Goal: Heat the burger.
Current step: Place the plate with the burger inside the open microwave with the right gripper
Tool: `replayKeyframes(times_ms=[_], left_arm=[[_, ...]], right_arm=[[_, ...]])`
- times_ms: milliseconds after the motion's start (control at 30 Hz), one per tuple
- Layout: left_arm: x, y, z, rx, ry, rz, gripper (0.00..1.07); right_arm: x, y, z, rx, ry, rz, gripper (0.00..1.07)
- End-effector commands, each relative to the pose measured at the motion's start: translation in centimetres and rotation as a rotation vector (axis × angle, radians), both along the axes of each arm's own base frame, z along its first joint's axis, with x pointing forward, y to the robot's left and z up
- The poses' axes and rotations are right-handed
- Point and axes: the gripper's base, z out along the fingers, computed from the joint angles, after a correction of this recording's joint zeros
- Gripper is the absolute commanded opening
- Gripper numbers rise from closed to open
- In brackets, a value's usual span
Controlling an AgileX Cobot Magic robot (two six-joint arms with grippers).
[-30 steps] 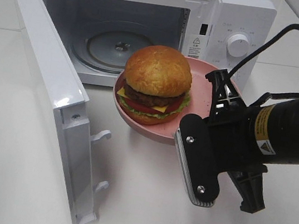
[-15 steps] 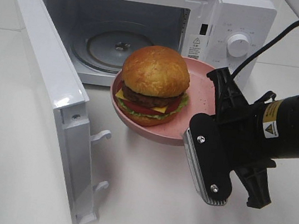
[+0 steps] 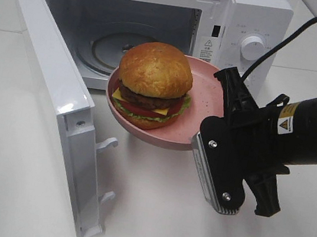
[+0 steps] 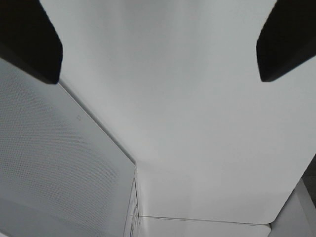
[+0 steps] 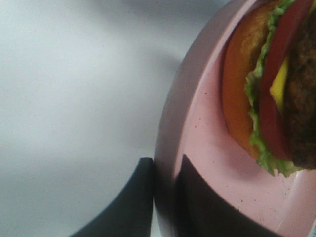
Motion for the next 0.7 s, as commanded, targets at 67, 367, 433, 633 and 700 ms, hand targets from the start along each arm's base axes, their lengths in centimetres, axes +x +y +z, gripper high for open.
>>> replayKeyframes(times_ms=[67,367,433,633,700], left_arm=[[-0.07,-0.01,0.07,-0.001,-0.024,0.004,1.00],[-0.07,-0.01,0.07,-0.001,-0.024,0.004,1.00],[-0.07,-0.01,0.07,-0.001,-0.024,0.004,1.00],[-0.07,-0.01,0.07,-0.001,-0.024,0.004,1.00],[-0.07,-0.01,0.07,-0.001,-0.024,0.004,1.00]], right_arm=[[1.17,-0.47,0.96,0.053,-0.080,-0.015,0.04],[1.32,-0.32,1.17,0.095,-0.088,-0.038,0.01],[1.39,-0.31,1.24,0.089,-0.106,-0.027,0.01],[1.53,-0.28,1.38,0.094,-0.129,-0.026,0.01],[1.64,-0.23,1.25,0.091,-0.133,-0.024,0.00]])
